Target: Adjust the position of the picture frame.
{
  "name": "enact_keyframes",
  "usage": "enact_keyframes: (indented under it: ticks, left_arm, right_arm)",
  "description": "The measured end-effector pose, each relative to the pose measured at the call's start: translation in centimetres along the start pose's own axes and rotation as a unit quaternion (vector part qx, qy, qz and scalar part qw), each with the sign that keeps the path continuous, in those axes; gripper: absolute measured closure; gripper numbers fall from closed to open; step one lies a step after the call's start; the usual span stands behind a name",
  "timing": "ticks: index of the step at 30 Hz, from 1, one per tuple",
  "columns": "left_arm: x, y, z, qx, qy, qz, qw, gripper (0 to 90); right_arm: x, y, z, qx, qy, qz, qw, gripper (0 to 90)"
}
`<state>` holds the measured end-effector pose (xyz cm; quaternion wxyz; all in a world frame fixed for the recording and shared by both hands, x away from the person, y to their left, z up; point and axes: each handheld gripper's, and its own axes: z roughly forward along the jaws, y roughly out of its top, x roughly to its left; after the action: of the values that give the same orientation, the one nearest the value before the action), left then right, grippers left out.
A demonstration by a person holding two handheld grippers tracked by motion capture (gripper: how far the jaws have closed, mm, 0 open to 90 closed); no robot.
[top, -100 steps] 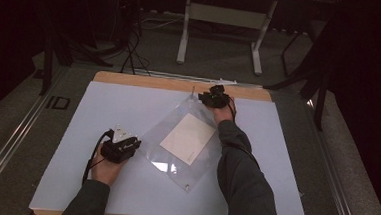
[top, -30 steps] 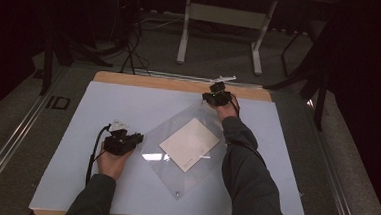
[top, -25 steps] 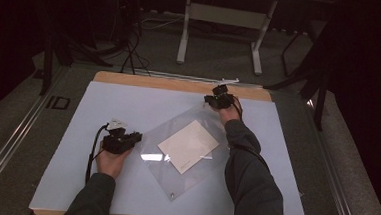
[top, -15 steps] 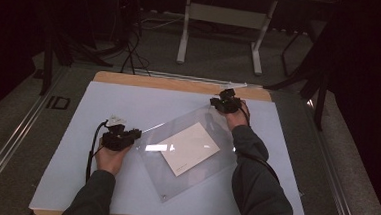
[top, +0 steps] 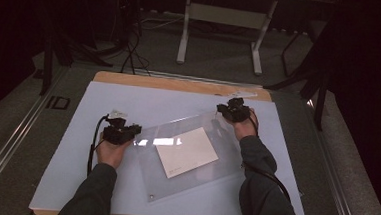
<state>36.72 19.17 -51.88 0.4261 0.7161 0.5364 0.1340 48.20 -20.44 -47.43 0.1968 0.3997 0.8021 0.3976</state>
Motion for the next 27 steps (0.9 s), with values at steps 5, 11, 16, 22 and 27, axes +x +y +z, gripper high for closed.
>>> enact_keyframes:
  ticks: [5,11,16,22,27]
  left_arm:
    - [0.2,0.3,0.1,0.005,0.005,0.005,1.0000,80.6]
    - [0.6,1.0,0.2,0.009,0.012,0.010,0.9998,80.5]
    - [0.9,1.4,0.4,0.011,0.015,0.013,0.9998,80.6]
    - [1.1,1.7,0.8,0.015,0.015,0.013,0.9997,80.7]
    - [0.9,2.1,1.6,0.022,0.012,0.018,0.9995,80.9]
  right_arm:
    - [0.3,-0.6,-0.9,0.001,-0.001,0.000,1.0000,85.8]
    - [0.7,-1.3,-1.6,-0.004,-0.002,0.003,1.0000,85.7]
    - [1.2,-2.1,-2.2,-0.008,-0.005,0.014,0.9999,85.6]
    - [1.7,-3.3,-3.0,-0.013,-0.008,0.019,0.9997,85.6]
    - [1.7,-4.1,-3.5,-0.013,-0.013,0.022,0.9996,85.6]
